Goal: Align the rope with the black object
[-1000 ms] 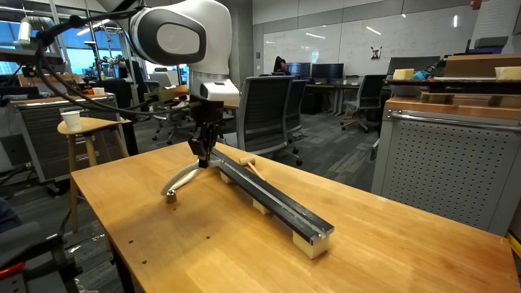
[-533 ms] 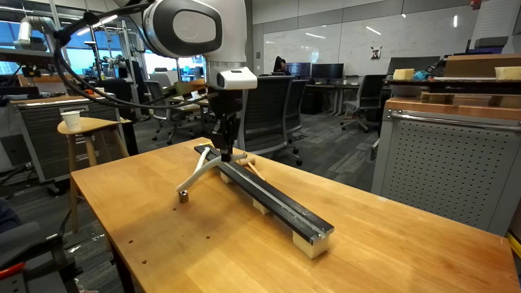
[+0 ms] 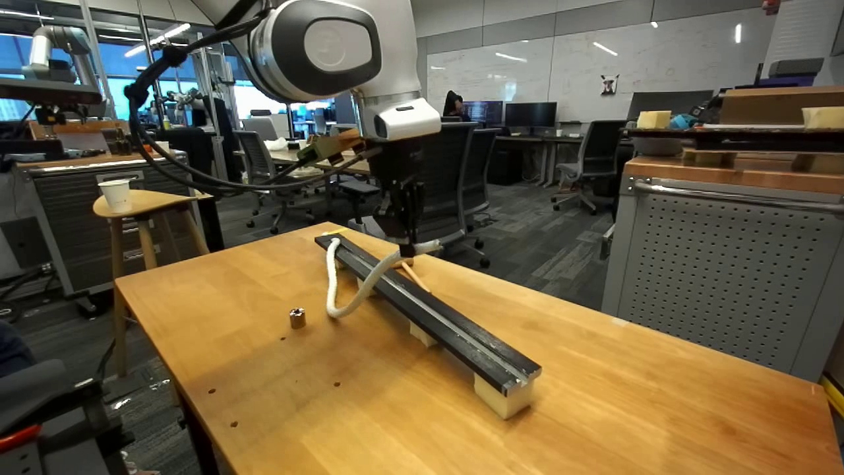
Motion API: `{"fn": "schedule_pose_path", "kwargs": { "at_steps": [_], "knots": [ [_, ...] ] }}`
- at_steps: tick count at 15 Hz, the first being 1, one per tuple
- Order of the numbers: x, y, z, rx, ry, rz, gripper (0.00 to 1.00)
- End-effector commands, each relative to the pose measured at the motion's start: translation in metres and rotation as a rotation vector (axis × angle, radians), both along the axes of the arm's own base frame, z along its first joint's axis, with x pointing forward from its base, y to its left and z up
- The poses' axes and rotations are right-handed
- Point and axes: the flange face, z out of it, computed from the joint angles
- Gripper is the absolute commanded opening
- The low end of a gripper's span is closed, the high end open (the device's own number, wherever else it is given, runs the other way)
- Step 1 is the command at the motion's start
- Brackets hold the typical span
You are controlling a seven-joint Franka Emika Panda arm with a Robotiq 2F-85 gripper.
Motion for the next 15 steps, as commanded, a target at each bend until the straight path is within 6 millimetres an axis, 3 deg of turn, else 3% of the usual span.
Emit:
{"fn": "schedule_pose_path", "kwargs": {
  "at_steps": [1, 9, 12, 15],
  "knots": [
    [0.019, -0.025, -0.002, -0.073, -0.061, -0.086, 0.03],
    [0.034, -0.084, -0.013, -0.195, -0.118, -0.247, 0.03],
    [0.037, -0.090, -0.024, -0.192, -0.106, -0.268, 0.03],
    [0.038, -0.084, -0.048, -0.175, -0.072, -0.235, 0.03]
  ]
}}
